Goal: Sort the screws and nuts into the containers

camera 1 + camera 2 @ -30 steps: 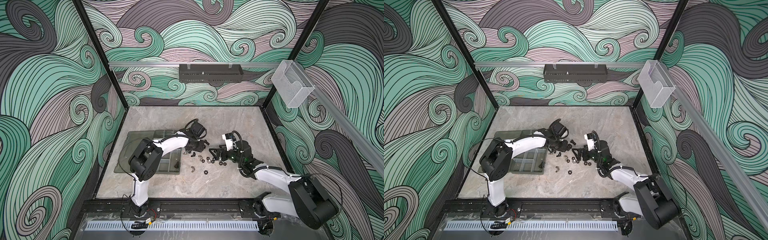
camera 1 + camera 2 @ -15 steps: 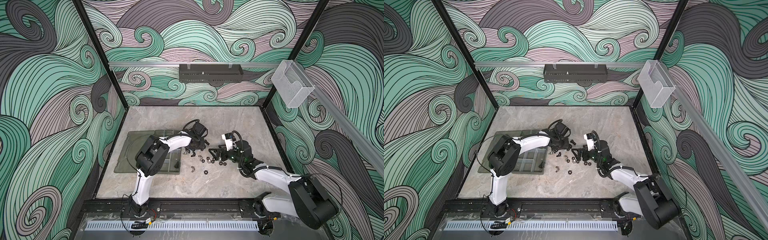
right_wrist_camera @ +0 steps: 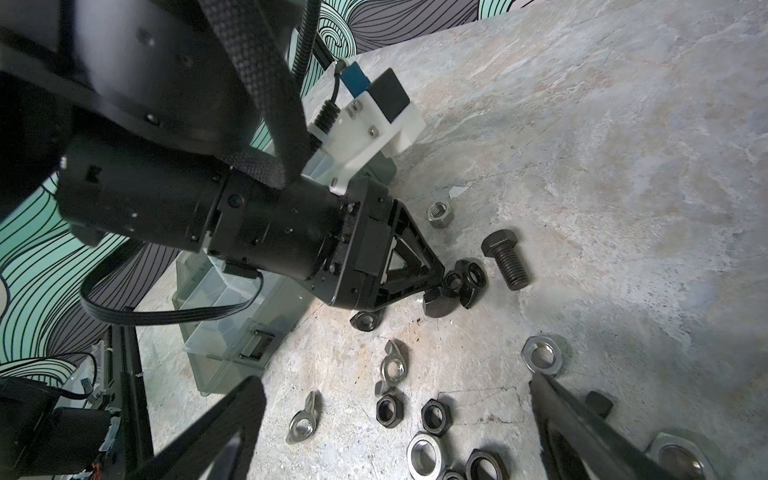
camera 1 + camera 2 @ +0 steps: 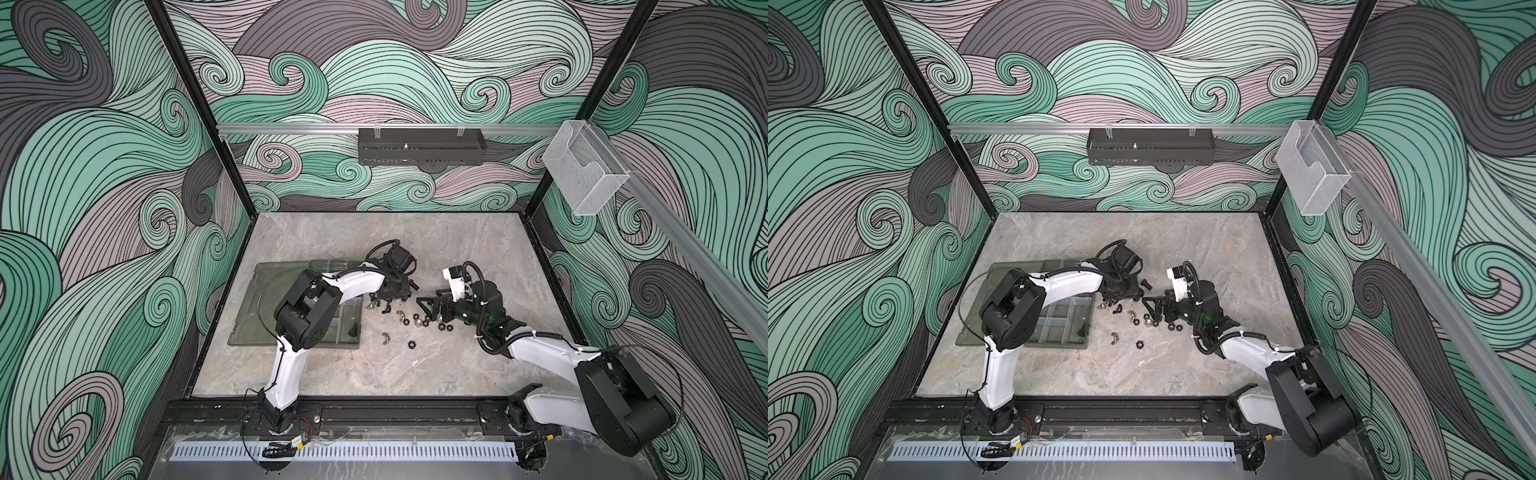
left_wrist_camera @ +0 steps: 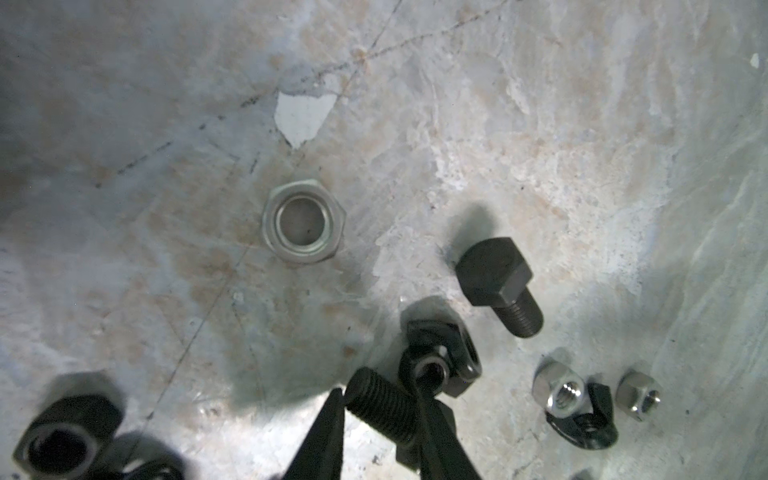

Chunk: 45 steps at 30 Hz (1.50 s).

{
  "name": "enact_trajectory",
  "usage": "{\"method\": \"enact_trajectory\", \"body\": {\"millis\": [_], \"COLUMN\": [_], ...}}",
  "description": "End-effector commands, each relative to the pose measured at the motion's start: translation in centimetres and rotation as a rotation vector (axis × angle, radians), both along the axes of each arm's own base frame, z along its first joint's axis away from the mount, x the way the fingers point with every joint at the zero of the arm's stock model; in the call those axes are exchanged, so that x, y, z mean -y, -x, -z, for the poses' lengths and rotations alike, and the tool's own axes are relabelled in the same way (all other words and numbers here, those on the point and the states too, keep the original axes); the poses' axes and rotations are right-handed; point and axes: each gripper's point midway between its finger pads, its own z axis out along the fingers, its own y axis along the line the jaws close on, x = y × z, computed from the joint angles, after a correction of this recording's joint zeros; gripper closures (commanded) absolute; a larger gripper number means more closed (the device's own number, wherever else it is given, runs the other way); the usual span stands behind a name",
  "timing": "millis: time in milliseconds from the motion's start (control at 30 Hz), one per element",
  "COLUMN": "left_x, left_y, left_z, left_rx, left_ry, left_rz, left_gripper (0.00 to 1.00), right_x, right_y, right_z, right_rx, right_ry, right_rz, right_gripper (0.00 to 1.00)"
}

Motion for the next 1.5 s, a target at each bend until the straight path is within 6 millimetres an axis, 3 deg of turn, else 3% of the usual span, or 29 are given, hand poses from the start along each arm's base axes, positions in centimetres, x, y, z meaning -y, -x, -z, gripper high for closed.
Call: {"method": "enact_trajectory", "body": {"millis": [0, 200, 567, 833, 967, 1267, 1467], "left_x": [-0.6, -0.8, 0.1, -2.7, -2.1, -1.6, 0.6], "left_y": [0.7, 1.9, 0.4, 2.3, 3.7, 4.8, 4.8], "left_z": [0.9, 1.6, 1.6, 0.4, 0.5, -0.8, -2.6], "left_rx": [-0.042, -0.068, -0.066, -0.053, -0.064, 0.001, 0.075], "left_ry": [-0.029, -0.030, -0.038, -0.153, -0.112, -0.076, 0.017], "left_rz": [-0.018, -0.025, 0.005, 0.142, 0.264, 0.426, 0.492], "left_gripper": [0.69, 0.66, 0.64, 0.63, 0.62, 0.61, 0.59], "right_x": [-0.4, -0.5, -0.5, -0.5, -0.5, -0.6, -0.6], "right_y": [-0.3, -0.4, -0.4, -0.3, -0.4, -0.4, -0.4], "right_z": [-0.6, -0.6, -0.6, -0.6, -0.5, -0.4, -0.3], "right_rx": [0.010, 0.006, 0.006, 0.005, 0.003, -0.001, -0.003], "right_ry": [-0.024, -0.029, -0.025, -0.026, -0.028, -0.024, -0.024], "right_rz": [-0.010, -0.013, -0.013, -0.015, -0.015, -0.018, -0.019], "right_gripper": [0.01, 0.01, 0.01, 0.01, 0.01, 0.01, 0.01]}}
